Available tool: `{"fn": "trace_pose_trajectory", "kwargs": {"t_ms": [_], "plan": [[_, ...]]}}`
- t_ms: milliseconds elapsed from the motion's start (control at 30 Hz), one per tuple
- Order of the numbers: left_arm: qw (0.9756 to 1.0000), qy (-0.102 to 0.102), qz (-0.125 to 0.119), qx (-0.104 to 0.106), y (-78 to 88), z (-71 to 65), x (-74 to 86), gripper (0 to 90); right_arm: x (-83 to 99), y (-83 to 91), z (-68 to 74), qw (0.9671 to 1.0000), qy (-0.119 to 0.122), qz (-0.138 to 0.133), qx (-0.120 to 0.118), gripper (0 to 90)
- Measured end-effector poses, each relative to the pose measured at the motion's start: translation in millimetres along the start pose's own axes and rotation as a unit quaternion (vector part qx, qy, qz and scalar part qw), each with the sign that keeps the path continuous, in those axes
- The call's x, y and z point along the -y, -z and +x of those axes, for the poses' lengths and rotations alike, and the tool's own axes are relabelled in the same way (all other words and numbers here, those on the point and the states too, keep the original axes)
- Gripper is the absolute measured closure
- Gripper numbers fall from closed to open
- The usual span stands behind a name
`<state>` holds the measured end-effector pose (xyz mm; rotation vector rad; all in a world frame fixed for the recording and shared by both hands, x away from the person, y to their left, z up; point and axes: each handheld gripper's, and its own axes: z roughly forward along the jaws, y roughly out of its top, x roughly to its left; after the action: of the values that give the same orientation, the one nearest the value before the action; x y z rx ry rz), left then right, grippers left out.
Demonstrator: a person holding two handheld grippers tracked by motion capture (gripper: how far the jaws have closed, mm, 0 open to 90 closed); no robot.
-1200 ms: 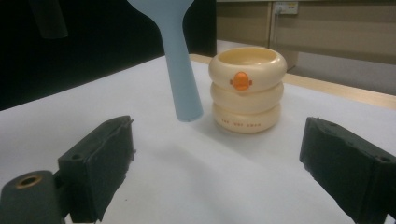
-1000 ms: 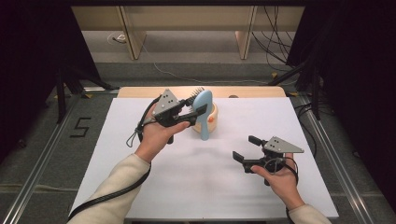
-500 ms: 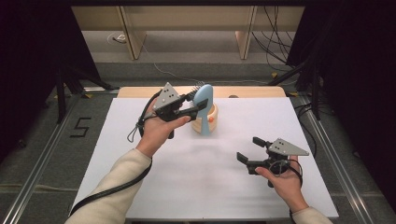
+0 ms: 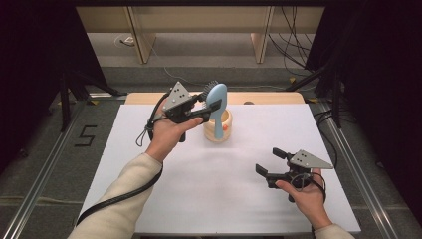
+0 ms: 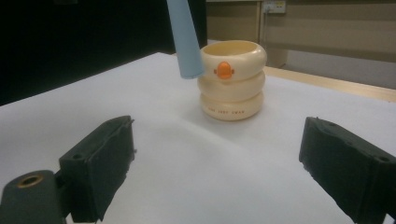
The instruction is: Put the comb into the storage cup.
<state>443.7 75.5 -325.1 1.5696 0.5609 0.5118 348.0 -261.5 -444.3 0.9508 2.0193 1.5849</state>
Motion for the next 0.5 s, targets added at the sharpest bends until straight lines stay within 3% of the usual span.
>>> {"fn": "trace_pose_trajectory", "kwargs": {"t_ms": [500], "plan": [[1.0000, -0.002, -0.008, -0.002, -5.0, 6.1, -8.3, 52.9, 3.8, 6.0, -2.0, 1.0000, -0.001, 0.001, 0.003, 11.5]]}}
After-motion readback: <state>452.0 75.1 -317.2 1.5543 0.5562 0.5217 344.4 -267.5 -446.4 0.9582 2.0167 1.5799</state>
